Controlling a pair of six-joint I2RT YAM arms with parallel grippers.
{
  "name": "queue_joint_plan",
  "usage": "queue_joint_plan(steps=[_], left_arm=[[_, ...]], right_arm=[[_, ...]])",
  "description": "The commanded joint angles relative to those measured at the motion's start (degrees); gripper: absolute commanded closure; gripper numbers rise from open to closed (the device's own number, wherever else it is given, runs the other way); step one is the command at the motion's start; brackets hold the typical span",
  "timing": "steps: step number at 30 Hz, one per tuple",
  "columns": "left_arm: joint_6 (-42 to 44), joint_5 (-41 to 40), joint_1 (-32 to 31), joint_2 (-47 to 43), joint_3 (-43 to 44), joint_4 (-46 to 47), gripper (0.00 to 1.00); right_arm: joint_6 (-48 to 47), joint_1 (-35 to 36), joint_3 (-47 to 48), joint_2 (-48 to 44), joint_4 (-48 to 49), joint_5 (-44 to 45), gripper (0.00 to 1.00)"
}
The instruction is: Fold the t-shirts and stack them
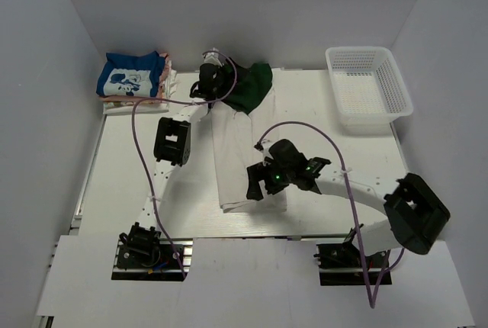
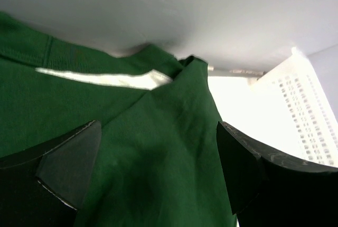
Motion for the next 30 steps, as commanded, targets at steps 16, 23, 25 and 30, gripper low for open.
queue_joint_plan(steps=[16, 23, 25, 30], left_arm=[[11.91, 18.79, -2.53, -62.59, -49.59, -10.57, 0.0], [2.79, 9.4, -7.27, -93.96, -97.94, -14.63, 0.0], [-0.11, 10.0, -8.59, -98.56, -103.6, -16.06, 0.0], [-1.97, 9.31, -12.81, -109.81, -112.68, -26.15, 0.0]], right_arm=[[12.08, -0.72, -7.37, -24.81, 0.25, 21.02, 0.1], [13.4, -0.81, -10.19, -26.84, -4.75, 23.57, 0.1], [14.63, -0.81, -11.77, -26.93, -6.42, 23.22, 0.1], [16.48, -0.89, -14.85, -26.93, -7.23, 20.67, 0.1]])
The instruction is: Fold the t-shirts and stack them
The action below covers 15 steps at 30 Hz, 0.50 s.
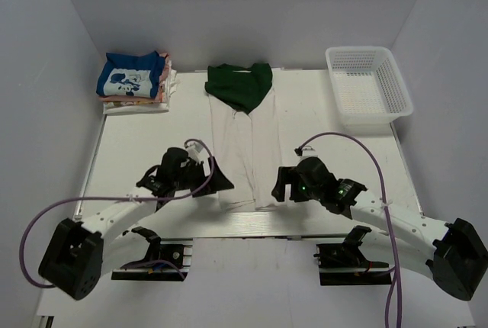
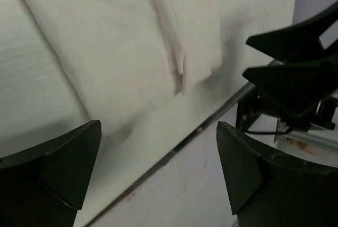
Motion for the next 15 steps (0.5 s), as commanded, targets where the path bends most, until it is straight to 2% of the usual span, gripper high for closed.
queue_joint_plan(steps=[1, 4, 10, 15], left_arm=[[-2.15, -2.41, -1.85, -8.13, -0.07, -6.19, 0.0], [-2.15, -4.25, -3.52, -8.15, -0.68, -8.31, 0.0], [-1.62, -3.56, -6.59, 2.3, -1.31, -7.18, 0.11], [-1.09, -8.66, -8.43, 6.53, -0.16, -9.28, 0.17]], right_arm=[[2.68, 0.0, -1.45, -0.99, -1.39, -0.67, 0.1], [4.08, 0.0, -2.95, -0.55, -0.16, -1.63, 0.1], [5.5, -0.09, -4.0, 0.77, 0.54, -2.43, 0.1], [5.15, -0.26, -4.18, 1.12, 0.9, -3.04, 0.1]])
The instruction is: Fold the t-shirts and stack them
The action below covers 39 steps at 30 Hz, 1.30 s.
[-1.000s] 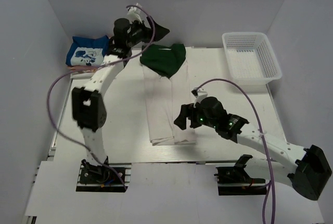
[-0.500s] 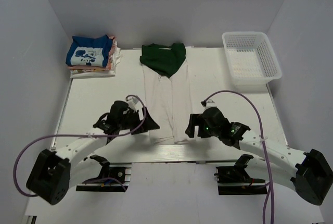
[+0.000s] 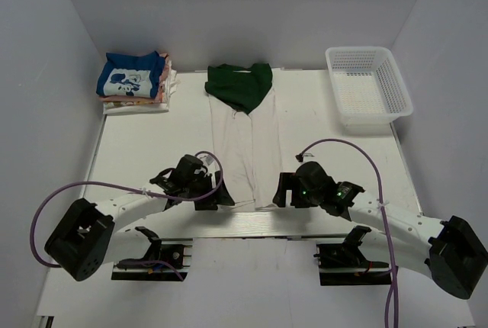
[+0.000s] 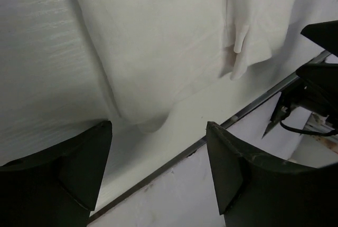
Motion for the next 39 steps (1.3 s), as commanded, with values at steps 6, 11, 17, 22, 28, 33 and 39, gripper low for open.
queue_joint_plan(steps=[6, 11, 17, 22, 28, 33, 39], left_arm=[[1.58, -3.24, -2.39, 3.25, 1.35, -1.26, 0.48], [1.58, -3.93, -2.92, 4.39, 1.35, -1.16, 0.85], [0.44, -6.75, -2.92, 5.54, 1.88, -1.78, 1.0], [-0.79, -6.22, -3.44, 4.31, 2.4, -1.08, 1.0], [-1.49, -7.98, -3.45, 1.85, 5.91, -6.43, 1.0], [-3.87, -12.96, -2.92, 1.23, 13.55, -8.89, 1.0], [-4.57, -22.19, -1.86, 5.44, 22.69, -11.63, 1.0]], right_arm=[[-0.27, -0.13, -1.08, 1.49, 2.52, -1.63, 0.1], [-0.37, -0.22, -1.34, 3.16, 2.96, -2.59, 0.14], [-1.24, -0.39, -1.96, 7.11, 6.11, -1.55, 0.28], [-0.89, -0.39, 0.15, 11.86, 5.51, 1.27, 0.72], [-4.4, -0.22, 3.04, 13.45, 8.32, 3.29, 1.0], [-5.73, -0.22, 9.98, 13.45, 4.99, 9.51, 1.0], [-4.41, -0.57, 20.52, 18.19, 2.17, 19.28, 1.0]])
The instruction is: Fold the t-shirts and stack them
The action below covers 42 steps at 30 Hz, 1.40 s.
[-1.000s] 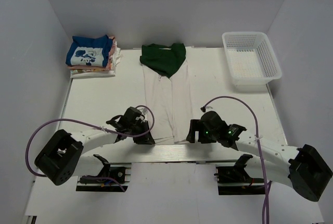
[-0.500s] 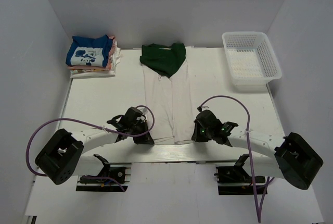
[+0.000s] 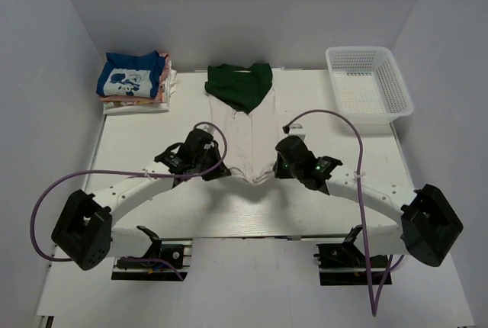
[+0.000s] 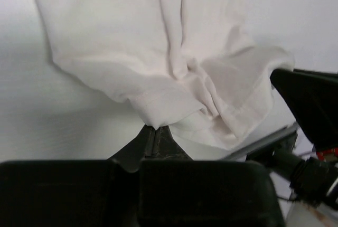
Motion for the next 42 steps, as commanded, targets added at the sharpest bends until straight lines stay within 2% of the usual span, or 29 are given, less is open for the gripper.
queue_joint_plan(steps=[1, 3, 9, 15, 26, 31, 35, 37, 38, 39, 40, 41, 42], left_arm=[[-0.51, -8.83, 1.06, 2.12, 6.07, -2.92, 1.0], [0.27, -12.79, 1.76, 4.67, 12.2, -5.12, 1.0], [3.35, -20.79, 5.02, 12.13, 22.32, -8.03, 1.0], [7.21, -20.28, 8.44, 18.38, 28.04, -4.97, 1.0], [11.61, -17.72, 12.49, 32.18, 39.73, -1.7, 1.0], [12.76, -14.75, 14.16, 36.4, 41.76, -0.57, 1.0], [13.47, -11.67, 15.92, 39.13, 42.29, 2.25, 1.0], [12.94, -10.96, 16.79, 42.02, 44.39, 2.78, 0.91], [12.94, -10.96, 17.76, 43.08, 47.18, 2.17, 0.62], [12.94, -10.43, 18.38, 44.31, 49.13, 1.64, 0.45], [12.42, -10.43, 19.51, 46.58, 53.67, -0.36, 0.15], [12.41, -9.73, 20.05, 47.39, 56.15, -1.86, 0.14], [12.41, -9.03, 20.05, 47.39, 58.27, -3.1, 0.0]], right_arm=[[-0.1, -0.18, 6.15, 3.09, -1.87, 7.86, 1.0], [-0.8, -0.88, 11.08, 6.08, -3.1, 11.36, 1.0], [-3.44, -3.59, 21.97, 15.56, -3.19, 16.12, 1.0], [-6.51, -6.85, 31.72, 23.74, -3.81, 15.24, 1.0], [-11.17, -11.95, 43.78, 36.23, -2.67, 11.91, 1.0], [-11.79, -13.97, 48.69, 41.76, -3.46, 7.51, 1.0], [-11.62, -15.29, 50.19, 45.54, 0.31, 3.74, 1.0], [-11.18, -15.82, 51.51, 46.51, 1.9, 2.94, 0.89], [-11.26, -16.6, 53.95, 48.0, 3.38, 2.94, 0.64], [-11.7, -16.87, 54.85, 48.53, 4.18, 3.11, 0.55], [-11.97, -17.57, 57.9, 49.41, 4.71, 3.12, 0.46], [-12.23, -17.58, 58.8, 49.42, 4.71, 2.77, 0.46], [-12.84, -18.27, 59.51, 49.07, 4.02, 2.24, 0.37]])
